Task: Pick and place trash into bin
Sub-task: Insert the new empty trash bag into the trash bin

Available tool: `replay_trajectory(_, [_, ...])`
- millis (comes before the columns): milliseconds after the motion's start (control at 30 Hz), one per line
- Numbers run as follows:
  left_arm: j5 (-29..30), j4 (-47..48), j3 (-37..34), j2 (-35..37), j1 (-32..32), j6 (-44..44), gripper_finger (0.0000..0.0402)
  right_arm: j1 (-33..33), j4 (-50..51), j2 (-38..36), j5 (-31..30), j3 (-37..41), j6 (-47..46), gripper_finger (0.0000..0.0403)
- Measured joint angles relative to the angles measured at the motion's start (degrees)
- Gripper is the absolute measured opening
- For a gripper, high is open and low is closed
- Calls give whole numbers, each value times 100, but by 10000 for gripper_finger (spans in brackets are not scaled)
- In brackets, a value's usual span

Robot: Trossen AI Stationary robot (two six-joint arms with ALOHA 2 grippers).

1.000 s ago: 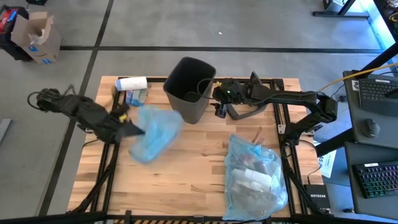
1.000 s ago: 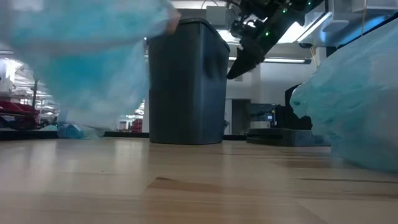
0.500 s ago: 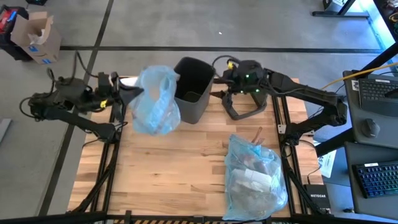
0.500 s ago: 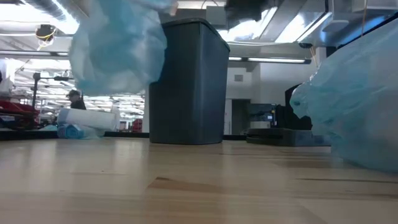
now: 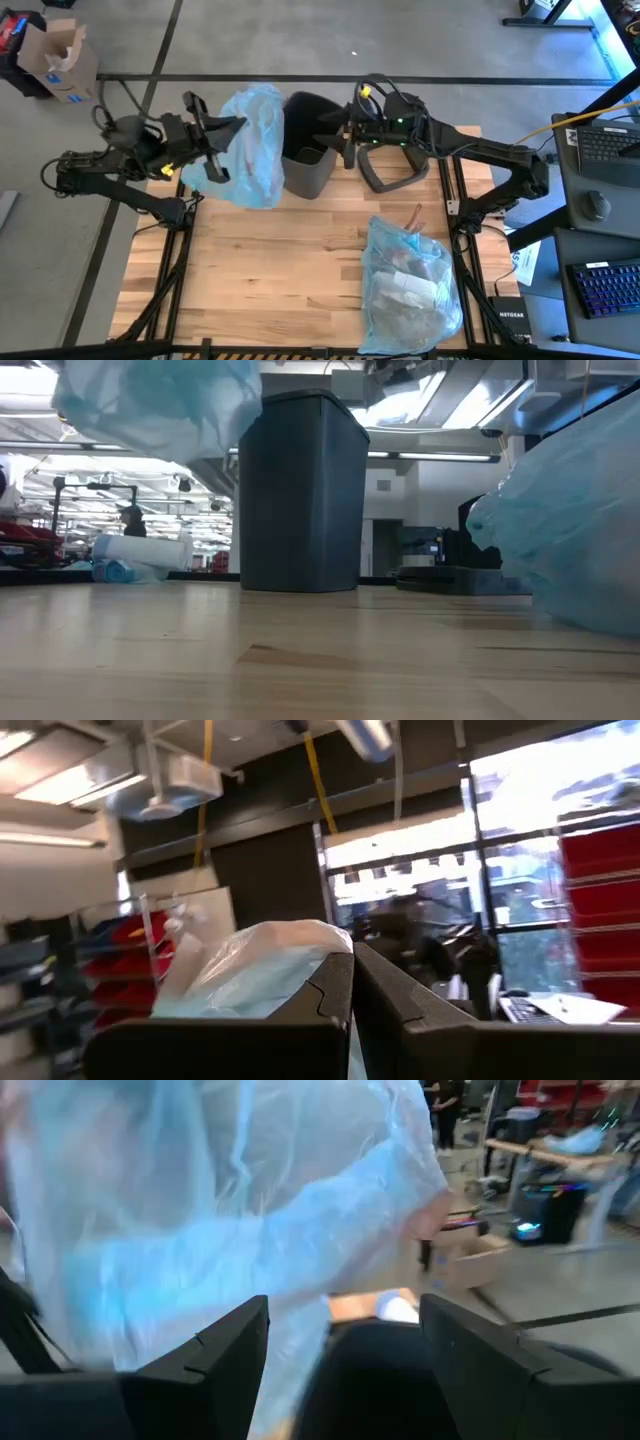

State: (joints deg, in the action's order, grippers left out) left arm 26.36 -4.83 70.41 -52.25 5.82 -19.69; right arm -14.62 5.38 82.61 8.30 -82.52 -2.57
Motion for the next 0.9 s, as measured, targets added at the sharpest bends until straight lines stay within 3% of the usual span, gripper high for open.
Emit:
replay_trajectory(333, [-660,-549,7,-175,1,-63,0,-148,-745,906,830,2,-1234,252])
replay_trajectory(633, [-694,-499,4,-179,1,-27,0,-147,-2818,1472,2688,2,-1895,252])
replay_trajectory(900, [-692,-475,4,-181,1,-45,0,-192,-3251,1504,3782,2,-2002,252])
